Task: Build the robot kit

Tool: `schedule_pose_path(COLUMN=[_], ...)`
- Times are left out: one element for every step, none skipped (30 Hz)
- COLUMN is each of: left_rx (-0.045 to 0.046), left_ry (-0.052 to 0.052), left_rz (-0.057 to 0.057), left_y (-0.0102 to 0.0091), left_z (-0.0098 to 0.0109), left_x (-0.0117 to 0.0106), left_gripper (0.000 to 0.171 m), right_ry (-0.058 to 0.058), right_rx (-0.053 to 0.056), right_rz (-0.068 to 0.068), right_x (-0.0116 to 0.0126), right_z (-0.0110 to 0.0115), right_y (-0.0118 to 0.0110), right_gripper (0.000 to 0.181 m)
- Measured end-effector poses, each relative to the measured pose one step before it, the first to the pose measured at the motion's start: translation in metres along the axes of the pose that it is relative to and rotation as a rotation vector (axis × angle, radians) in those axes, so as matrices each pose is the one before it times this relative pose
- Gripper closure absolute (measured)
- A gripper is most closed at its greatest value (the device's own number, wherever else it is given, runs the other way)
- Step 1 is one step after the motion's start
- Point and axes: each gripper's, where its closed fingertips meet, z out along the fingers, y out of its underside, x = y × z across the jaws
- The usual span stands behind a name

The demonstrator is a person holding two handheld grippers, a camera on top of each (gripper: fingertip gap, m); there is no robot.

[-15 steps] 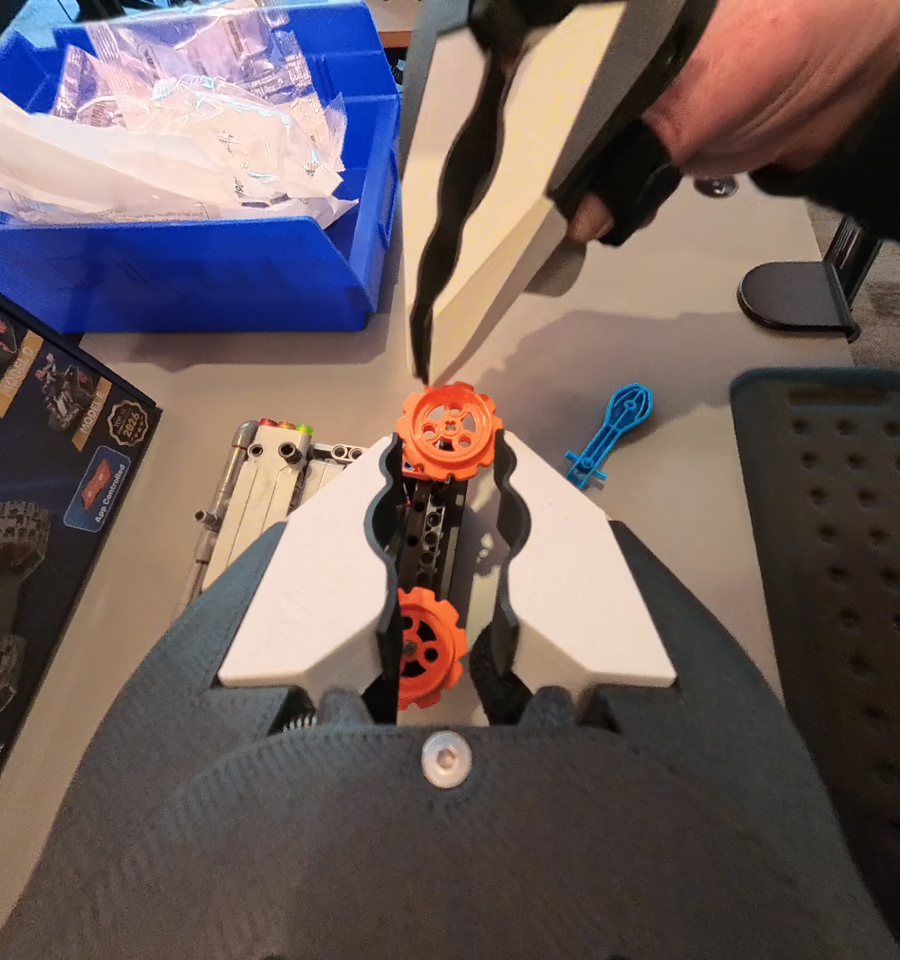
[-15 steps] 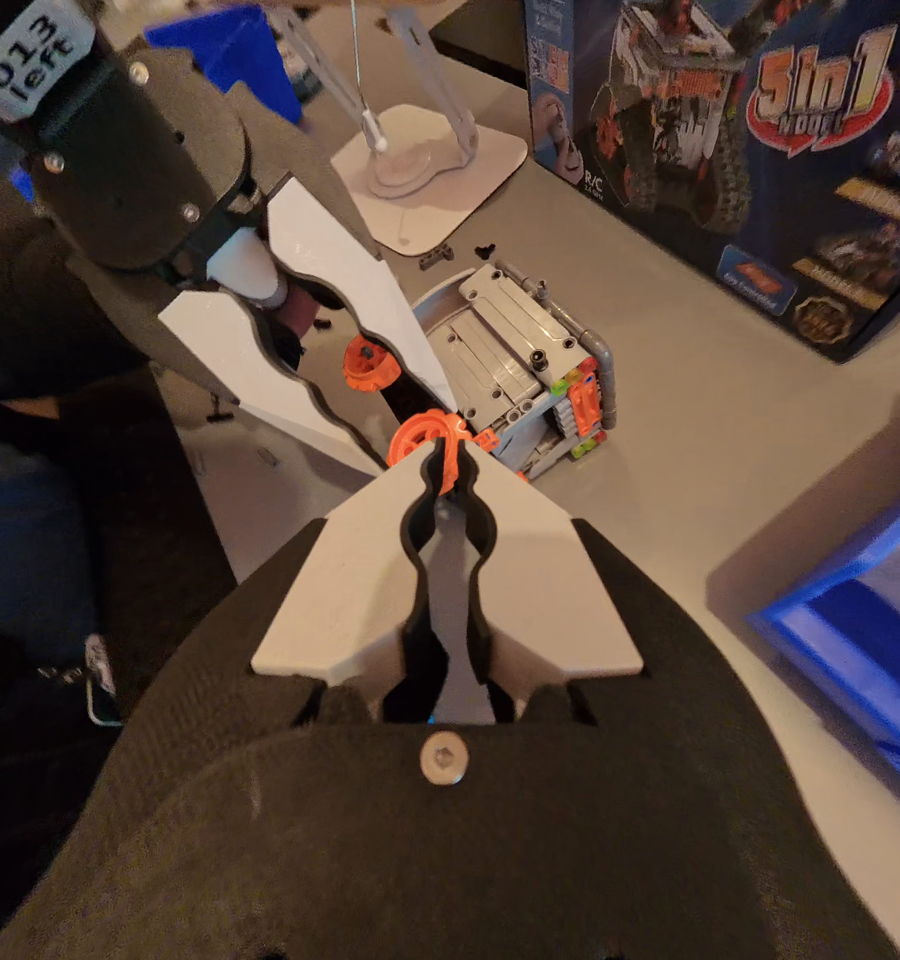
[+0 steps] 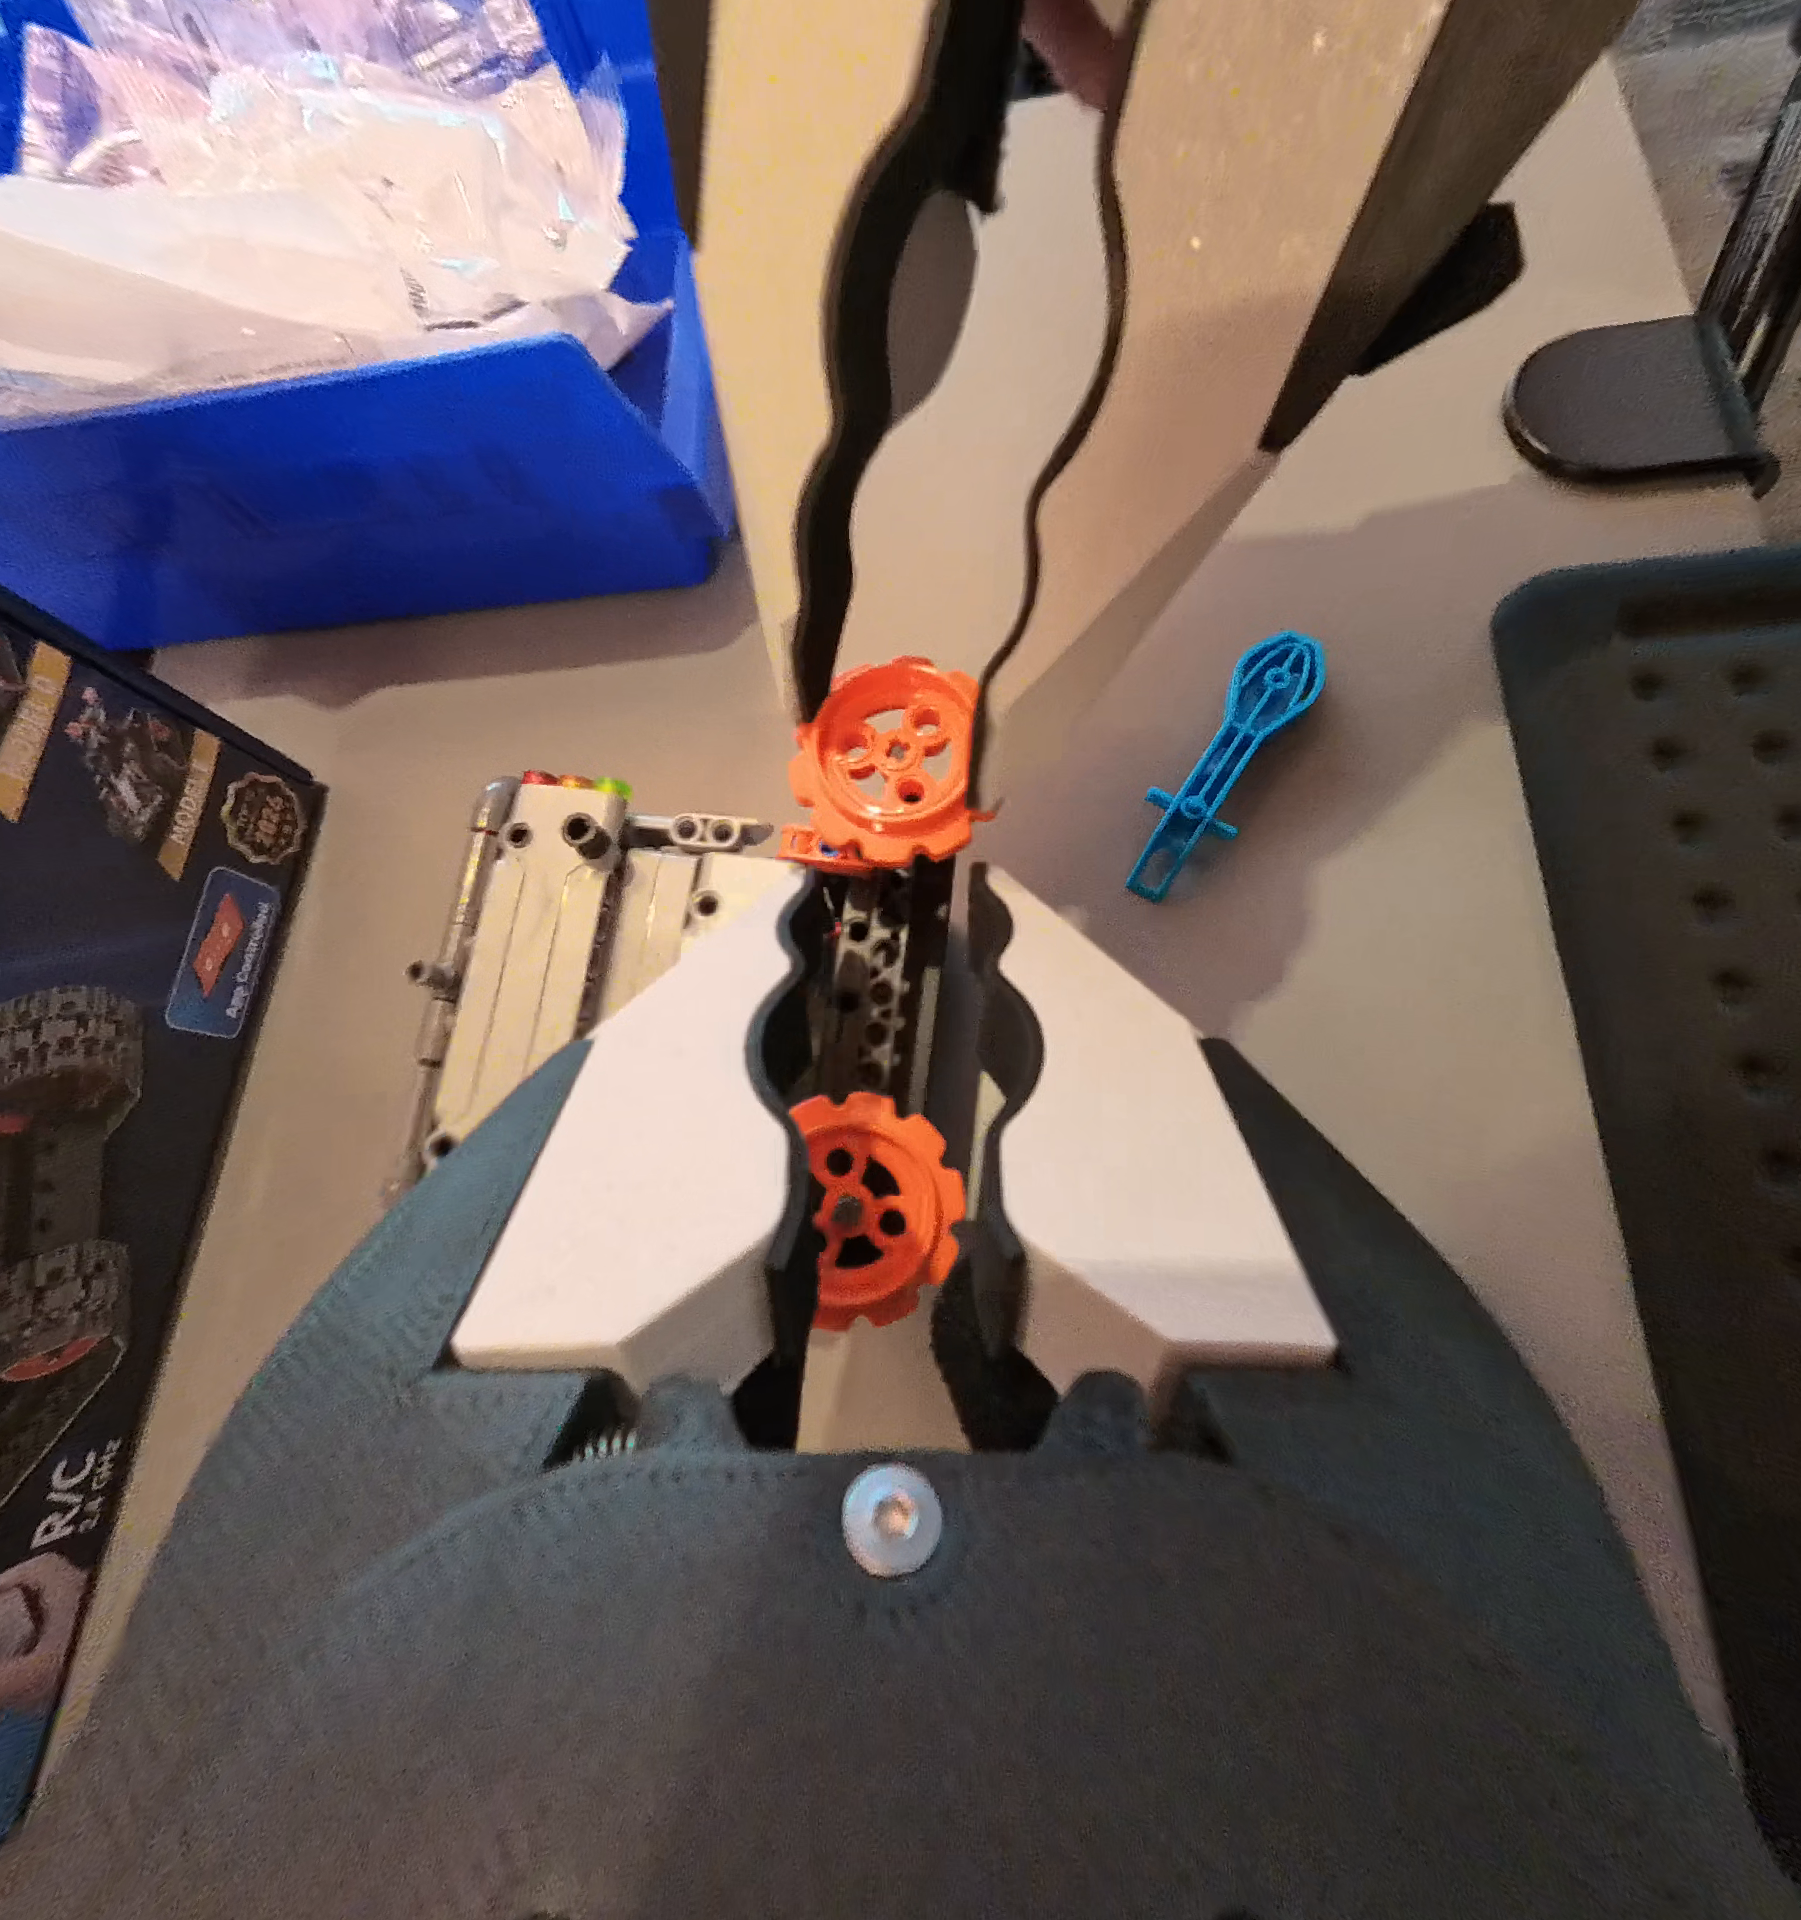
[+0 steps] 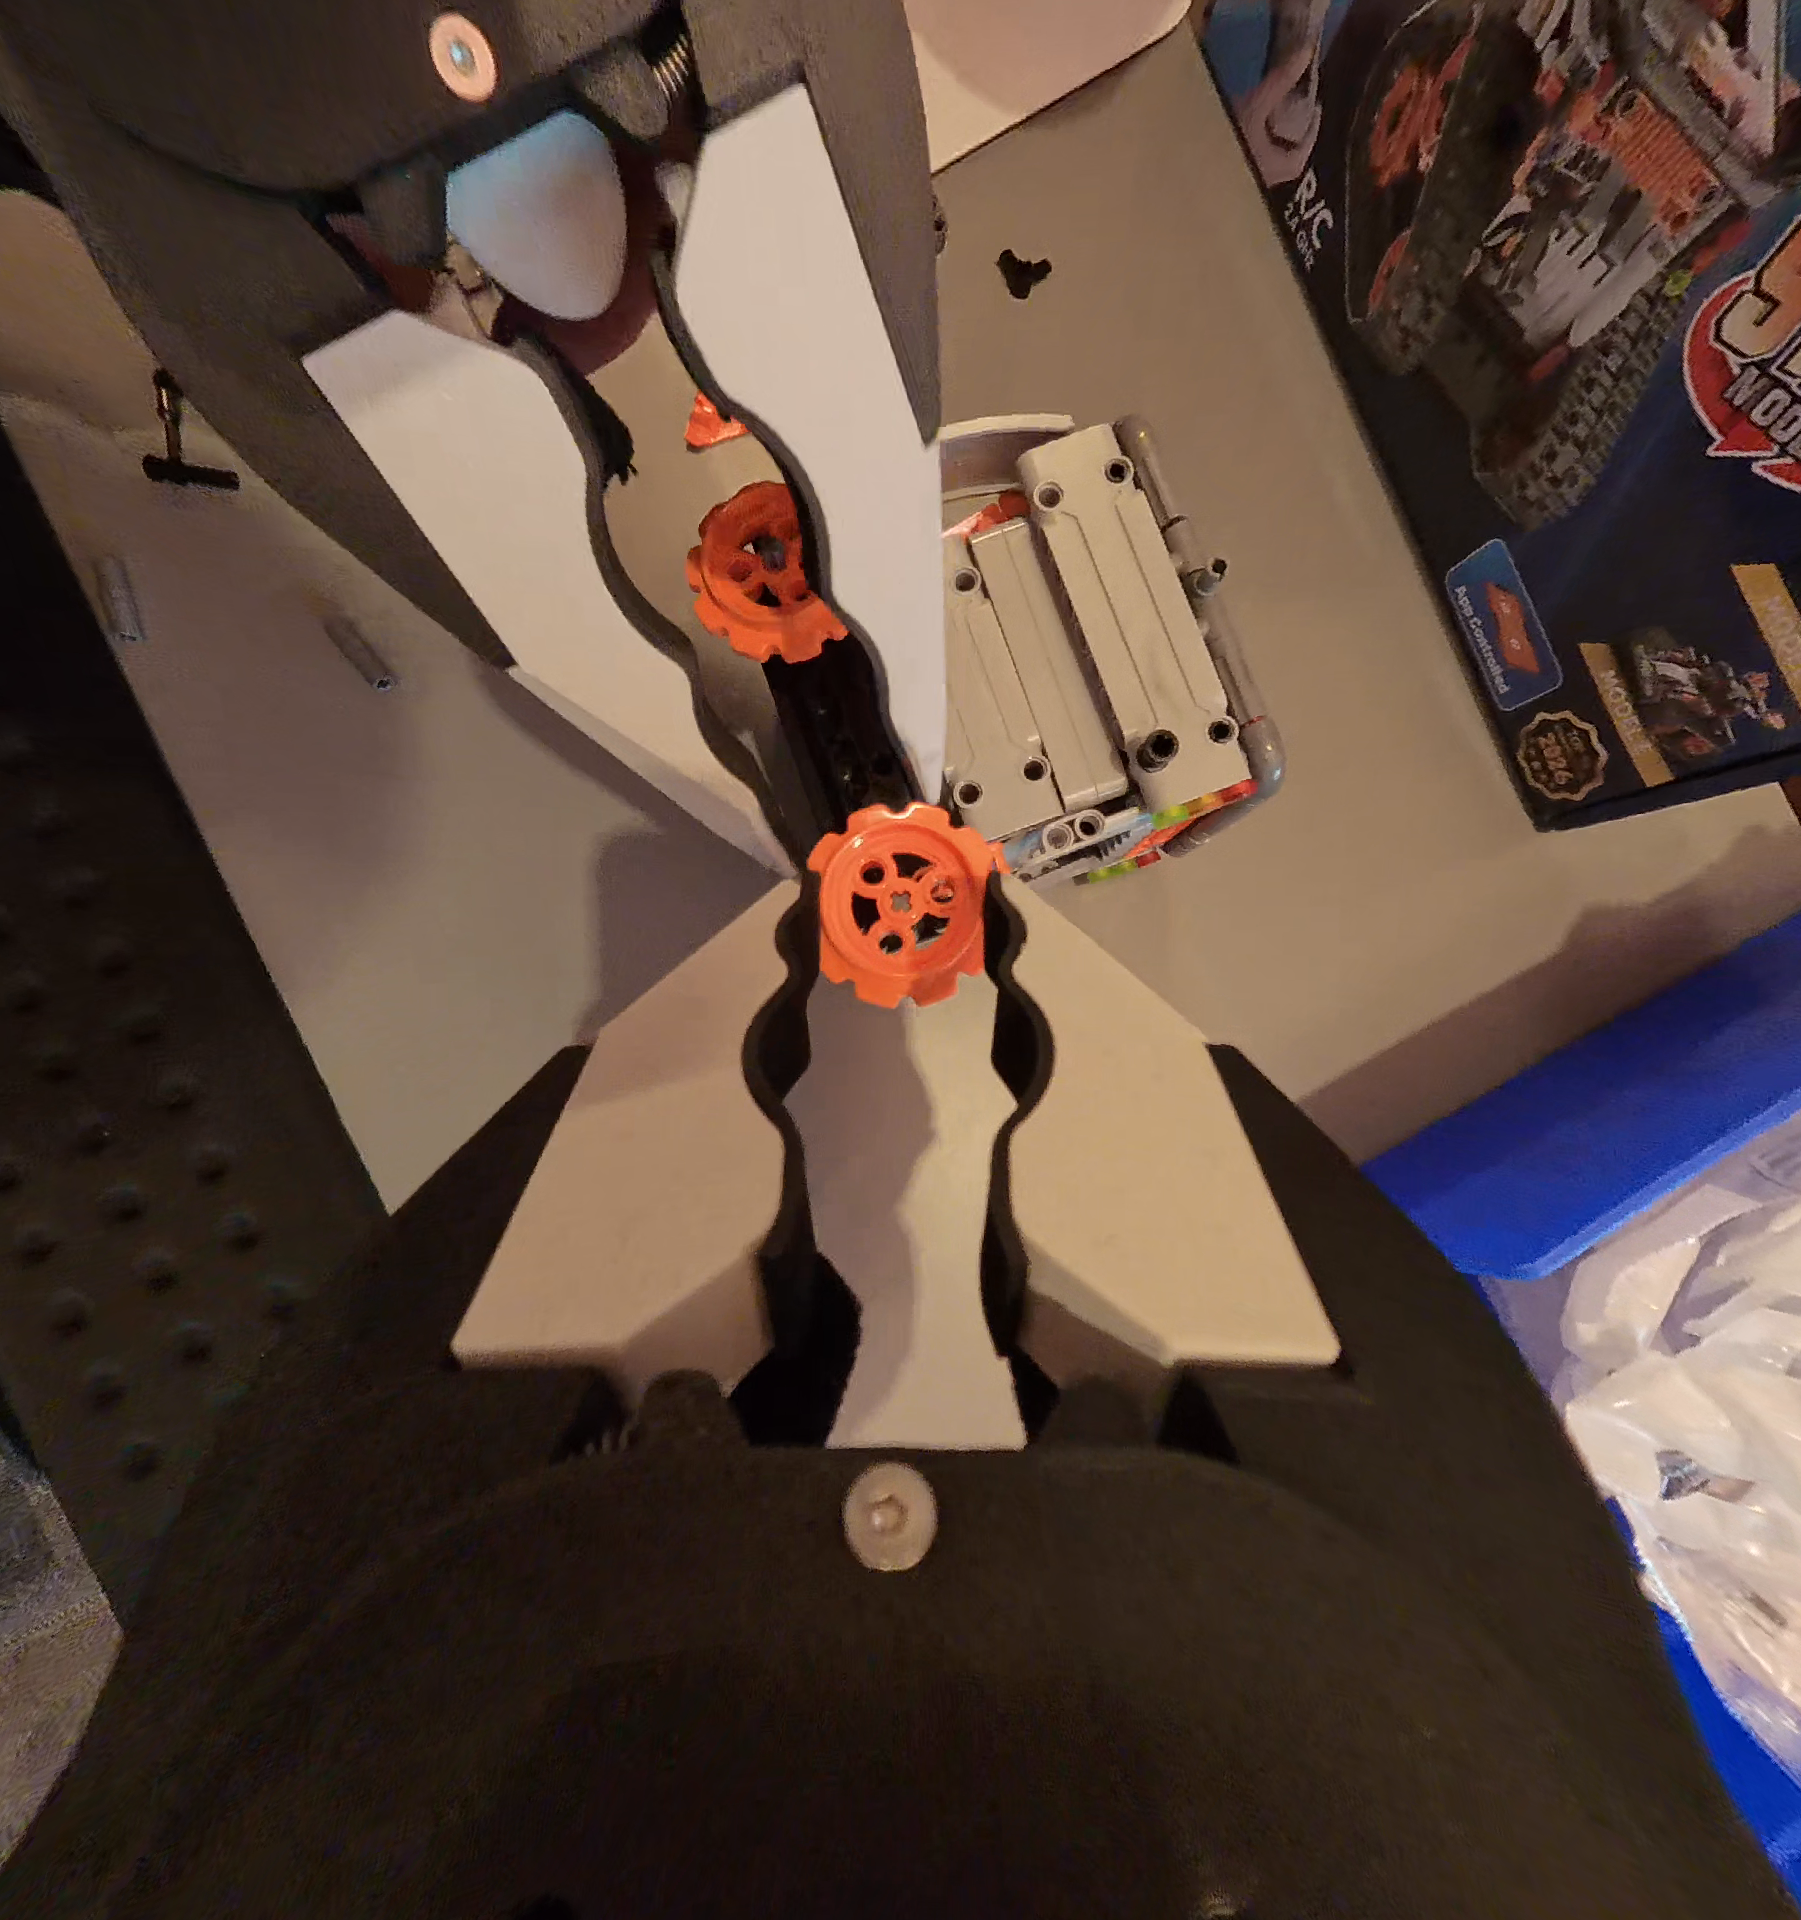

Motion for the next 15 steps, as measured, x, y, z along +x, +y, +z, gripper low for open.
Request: schedule_pose_path(left_rx=[0.01103, 0.01412, 0.01150, 0.01253, 0.01540, 0.02244, 0.00059, -0.00171, -0.00371, -0.00492, -0.00535, -0.00452, -0.00338, -0.00700, -0.01172], left_ry=[0.0065, -0.0022, -0.0013, -0.0086, 0.0005, 0.0119, 0.0058, -0.0003, 0.0049, 0.0016, -0.0012, 0.0023, 0.0024, 0.0030, 0.0014], left_rz=[-0.0013, -0.0050, -0.0024, -0.0010, -0.0081, -0.0137, -0.0029, 0.0101, 0.0035, 0.0038, 0.0093, 0.0038, 0.0001, 0.0004, 0.0087], left_y=[-0.00034, -0.00145, -0.00162, -0.00192, -0.00242, -0.00359, -0.00061, -0.00046, -0.00035, -0.00046, -0.00035, -0.00007, -0.00012, -0.00010, -0.00002], left_z=[0.00196, 0.00078, -0.00012, -0.00095, -0.00155, -0.00204, -0.00070, 0.00035, 0.00083, 0.00079, 0.00055, 0.00040, 0.00057, 0.00044, -0.00007], left_x=[0.00185, 0.00028, -0.00009, -0.00142, -0.00075, 0.00013, -0.00030, 0.00004, 0.00085, 0.00033, 0.00013, 0.00023, 0.00012, 0.00024, 0.00056], left_gripper=[0.147, 0.147, 0.146, 0.146, 0.145, 0.145, 0.144, 0.146, 0.147, 0.147, 0.147, 0.147, 0.147, 0.147, 0.148], right_ry=[0.0048, 0.0046, 0.0023, -0.0024, -0.0046, -0.0014, 0.0023, 0.0009, -0.0032, -0.0008, 0.0008, -0.0002, -0.0016, -0.0042, -0.0021], right_rx=[-0.0099, -0.0108, -0.0032, 0.0054, 0.0099, 0.0115, 0.0073, 0.0028, -0.0006, 0.0011, 0.0034, 0.0043, 0.0066, 0.0096, 0.0066], right_rz=[-0.0092, -0.0054, -0.0022, 0.0090, 0.0120, 0.0001, 0.0025, 0.0087, 0.0082, 0.0042, 0.0037, 0.0041, 0.0050, 0.0082, 0.0056], right_x=[-0.00031, 0.00000, -0.00015, 0.00008, 0.00025, -0.00038, -0.00004, 0.00032, 0.00019, 0.00036, 0.00009, 0.00003, 0.00004, -0.00017, -0.00036], right_z=[0.00041, 0.00013, 0.00007, -0.00012, -0.00017, 0.00002, 0.00013, -0.00004, -0.00041, -0.00038, -0.00021, -0.00019, -0.00020, -0.00015, -0.00021], right_y=[-0.00012, 0.00017, -0.00006, 0.00043, 0.00036, -0.00011, -0.00007, 0.00033, 0.00085, 0.00083, 0.00059, 0.00036, 0.00058, 0.00036, 0.00037], right_gripper=[0.152, 0.152, 0.152, 0.152, 0.152, 0.152, 0.152, 0.152, 0.152, 0.152, 0.152, 0.152, 0.152, 0.152, 0.152])
